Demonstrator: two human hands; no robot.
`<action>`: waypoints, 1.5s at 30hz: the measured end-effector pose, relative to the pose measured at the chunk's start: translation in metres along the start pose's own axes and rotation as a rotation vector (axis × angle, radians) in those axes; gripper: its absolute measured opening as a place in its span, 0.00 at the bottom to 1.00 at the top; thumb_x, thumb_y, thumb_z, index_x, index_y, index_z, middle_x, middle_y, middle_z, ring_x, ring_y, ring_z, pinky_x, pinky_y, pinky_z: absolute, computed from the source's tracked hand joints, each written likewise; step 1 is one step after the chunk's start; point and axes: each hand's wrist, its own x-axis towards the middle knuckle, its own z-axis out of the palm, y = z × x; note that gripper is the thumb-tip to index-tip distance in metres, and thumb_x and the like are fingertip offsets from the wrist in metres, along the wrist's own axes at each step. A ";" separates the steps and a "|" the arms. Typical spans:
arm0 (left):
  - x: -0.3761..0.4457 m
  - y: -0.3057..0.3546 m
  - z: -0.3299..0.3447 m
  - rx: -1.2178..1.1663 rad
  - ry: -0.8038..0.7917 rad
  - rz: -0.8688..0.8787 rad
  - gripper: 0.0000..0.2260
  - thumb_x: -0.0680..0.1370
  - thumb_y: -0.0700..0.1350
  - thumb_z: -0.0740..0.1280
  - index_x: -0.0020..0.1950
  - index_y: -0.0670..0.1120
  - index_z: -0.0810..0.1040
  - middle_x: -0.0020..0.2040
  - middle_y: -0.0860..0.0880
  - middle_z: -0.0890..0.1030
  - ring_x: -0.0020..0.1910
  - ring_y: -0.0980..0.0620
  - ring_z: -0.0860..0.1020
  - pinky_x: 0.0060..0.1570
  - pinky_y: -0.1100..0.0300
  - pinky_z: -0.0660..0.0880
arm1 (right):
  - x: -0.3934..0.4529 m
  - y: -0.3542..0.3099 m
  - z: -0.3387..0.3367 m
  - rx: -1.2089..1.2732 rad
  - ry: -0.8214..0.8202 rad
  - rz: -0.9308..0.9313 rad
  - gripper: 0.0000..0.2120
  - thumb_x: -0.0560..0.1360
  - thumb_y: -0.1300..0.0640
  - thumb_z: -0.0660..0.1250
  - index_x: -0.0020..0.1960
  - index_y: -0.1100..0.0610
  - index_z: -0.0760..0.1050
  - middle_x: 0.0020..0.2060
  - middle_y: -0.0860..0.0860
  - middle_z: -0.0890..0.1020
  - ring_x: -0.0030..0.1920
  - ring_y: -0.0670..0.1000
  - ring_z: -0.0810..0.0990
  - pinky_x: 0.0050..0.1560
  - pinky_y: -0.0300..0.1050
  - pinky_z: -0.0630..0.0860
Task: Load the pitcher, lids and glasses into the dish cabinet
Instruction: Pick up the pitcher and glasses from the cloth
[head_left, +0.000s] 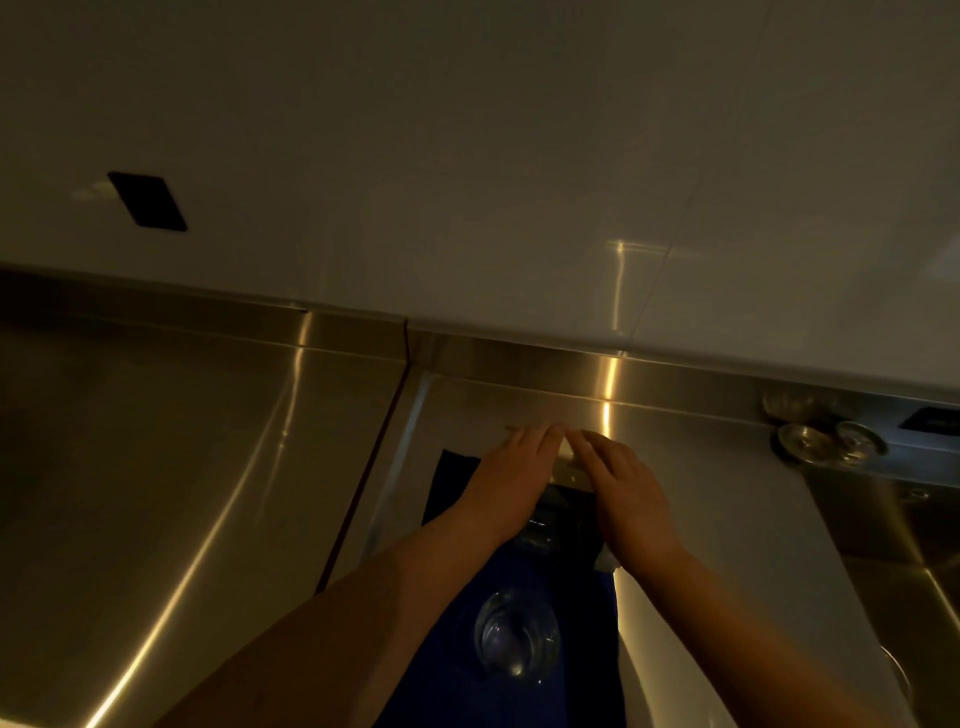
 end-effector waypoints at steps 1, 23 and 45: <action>-0.001 0.000 0.001 -0.001 0.005 -0.013 0.31 0.76 0.38 0.68 0.75 0.44 0.56 0.70 0.44 0.65 0.65 0.47 0.67 0.61 0.57 0.69 | 0.002 -0.001 0.000 0.000 0.016 -0.011 0.42 0.60 0.65 0.78 0.70 0.59 0.65 0.61 0.61 0.76 0.55 0.61 0.78 0.51 0.51 0.75; 0.014 -0.014 -0.035 0.199 0.019 0.100 0.28 0.76 0.39 0.65 0.73 0.39 0.59 0.73 0.41 0.62 0.72 0.44 0.60 0.70 0.54 0.58 | 0.032 -0.035 0.001 0.289 0.150 0.185 0.26 0.69 0.64 0.73 0.65 0.58 0.69 0.56 0.56 0.77 0.52 0.54 0.77 0.46 0.42 0.70; -0.015 -0.023 -0.011 0.048 -0.032 -0.143 0.29 0.82 0.51 0.55 0.77 0.45 0.44 0.78 0.47 0.46 0.76 0.52 0.42 0.70 0.60 0.37 | 0.010 -0.024 0.011 0.026 -0.107 -0.103 0.43 0.62 0.73 0.73 0.73 0.62 0.59 0.71 0.61 0.64 0.72 0.58 0.60 0.67 0.52 0.61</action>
